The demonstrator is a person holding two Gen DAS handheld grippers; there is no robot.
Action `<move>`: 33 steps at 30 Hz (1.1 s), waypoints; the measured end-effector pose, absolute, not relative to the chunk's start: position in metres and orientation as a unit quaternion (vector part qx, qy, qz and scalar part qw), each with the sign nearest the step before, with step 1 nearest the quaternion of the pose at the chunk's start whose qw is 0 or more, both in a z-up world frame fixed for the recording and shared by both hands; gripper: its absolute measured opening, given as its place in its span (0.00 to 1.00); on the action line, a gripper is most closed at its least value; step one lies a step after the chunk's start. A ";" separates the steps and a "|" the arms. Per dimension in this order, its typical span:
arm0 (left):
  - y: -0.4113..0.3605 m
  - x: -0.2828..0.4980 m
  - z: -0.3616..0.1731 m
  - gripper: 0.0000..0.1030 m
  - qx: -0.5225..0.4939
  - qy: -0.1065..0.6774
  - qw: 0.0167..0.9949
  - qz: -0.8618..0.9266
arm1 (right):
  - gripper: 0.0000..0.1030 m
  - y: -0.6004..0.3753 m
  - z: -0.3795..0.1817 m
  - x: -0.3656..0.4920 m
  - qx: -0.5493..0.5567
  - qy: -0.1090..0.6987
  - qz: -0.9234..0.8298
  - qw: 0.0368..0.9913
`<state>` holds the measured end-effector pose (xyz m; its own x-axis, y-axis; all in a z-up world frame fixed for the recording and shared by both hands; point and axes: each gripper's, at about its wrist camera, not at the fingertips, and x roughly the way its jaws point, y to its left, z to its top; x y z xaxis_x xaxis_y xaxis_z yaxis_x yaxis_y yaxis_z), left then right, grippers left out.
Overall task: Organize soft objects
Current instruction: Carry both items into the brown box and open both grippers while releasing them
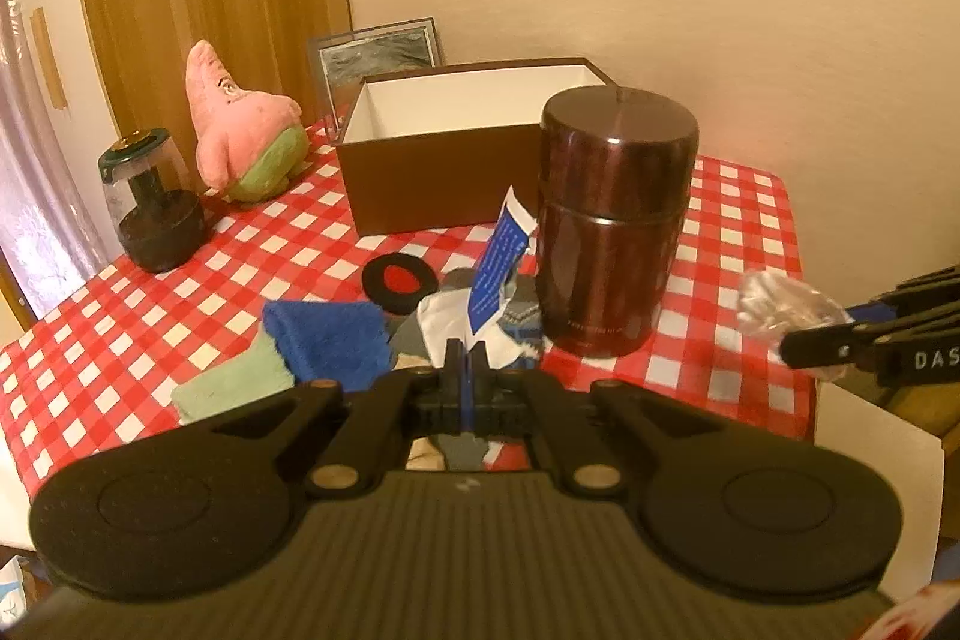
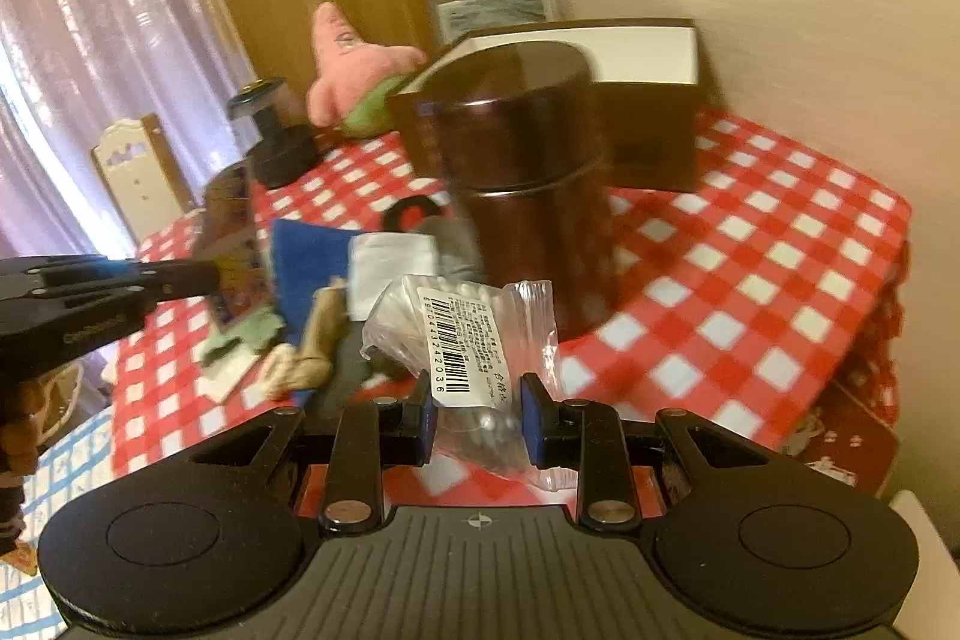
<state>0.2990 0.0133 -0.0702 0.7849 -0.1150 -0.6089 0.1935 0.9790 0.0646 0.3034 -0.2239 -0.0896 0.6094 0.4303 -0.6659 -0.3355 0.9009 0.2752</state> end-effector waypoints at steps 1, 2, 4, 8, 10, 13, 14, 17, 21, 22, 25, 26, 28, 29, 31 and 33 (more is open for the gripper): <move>0.010 0.302 -0.069 0.01 0.061 0.318 0.943 -0.077 | 0.28 -0.231 -0.090 0.306 0.061 0.387 0.213 0.895; 0.007 0.305 -0.069 0.01 0.058 0.319 0.943 -0.073 | 0.28 -0.238 -0.089 0.310 0.060 0.388 0.212 0.895; 0.000 0.312 -0.069 0.01 0.051 0.321 0.943 -0.064 | 0.28 -0.254 -0.090 0.319 0.056 0.389 0.211 0.895; -0.012 0.327 -0.068 0.01 0.047 0.325 0.944 -0.042 | 0.28 -0.280 -0.088 0.345 0.050 0.387 0.213 0.896; -0.015 0.337 -0.068 0.01 0.039 0.327 0.944 -0.030 | 0.28 -0.291 -0.086 0.358 0.049 0.384 0.216 0.897; -0.018 0.350 -0.064 0.01 0.032 0.326 0.945 -0.013 | 0.28 -0.303 -0.083 0.380 0.045 0.377 0.225 0.897; -0.018 0.354 -0.062 0.01 0.028 0.326 0.945 -0.010 | 0.28 -0.306 -0.082 0.387 0.043 0.375 0.229 0.897; -0.017 0.370 -0.058 0.01 0.026 0.322 0.946 0.004 | 0.28 -0.313 -0.080 0.411 0.039 0.369 0.241 0.897; -0.015 0.395 -0.050 0.01 0.032 0.317 0.948 0.024 | 0.28 -0.317 -0.078 0.444 0.036 0.365 0.258 0.894; -0.014 0.403 -0.048 0.01 0.032 0.316 0.948 0.025 | 0.28 -0.318 -0.077 0.452 0.035 0.363 0.262 0.893; -0.008 0.425 -0.044 0.01 0.032 0.313 0.949 0.027 | 0.28 -0.318 -0.076 0.478 0.032 0.360 0.275 0.891; -0.006 0.432 -0.043 0.01 0.031 0.312 0.949 0.028 | 0.28 -0.318 -0.075 0.488 0.029 0.357 0.279 0.891; -0.001 0.450 -0.042 0.01 0.029 0.310 0.950 0.026 | 0.28 -0.317 -0.074 0.507 0.026 0.354 0.287 0.890; 0.001 0.457 -0.041 0.01 0.029 0.310 0.950 0.025 | 0.28 -0.316 -0.073 0.516 0.024 0.353 0.292 0.889; 0.004 0.475 -0.039 0.01 0.031 0.307 0.951 0.020 | 0.28 -0.311 -0.070 0.534 0.019 0.348 0.301 0.888; 0.003 0.493 -0.037 0.01 0.032 0.305 0.952 0.015 | 0.28 -0.305 -0.068 0.552 0.011 0.341 0.309 0.888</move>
<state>0.4927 0.0032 -0.0366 0.8129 0.0488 -0.5803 -0.0094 0.9975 0.0707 0.5519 -0.3045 -0.0679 0.5769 0.5554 -0.5990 -0.5410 0.8092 0.2293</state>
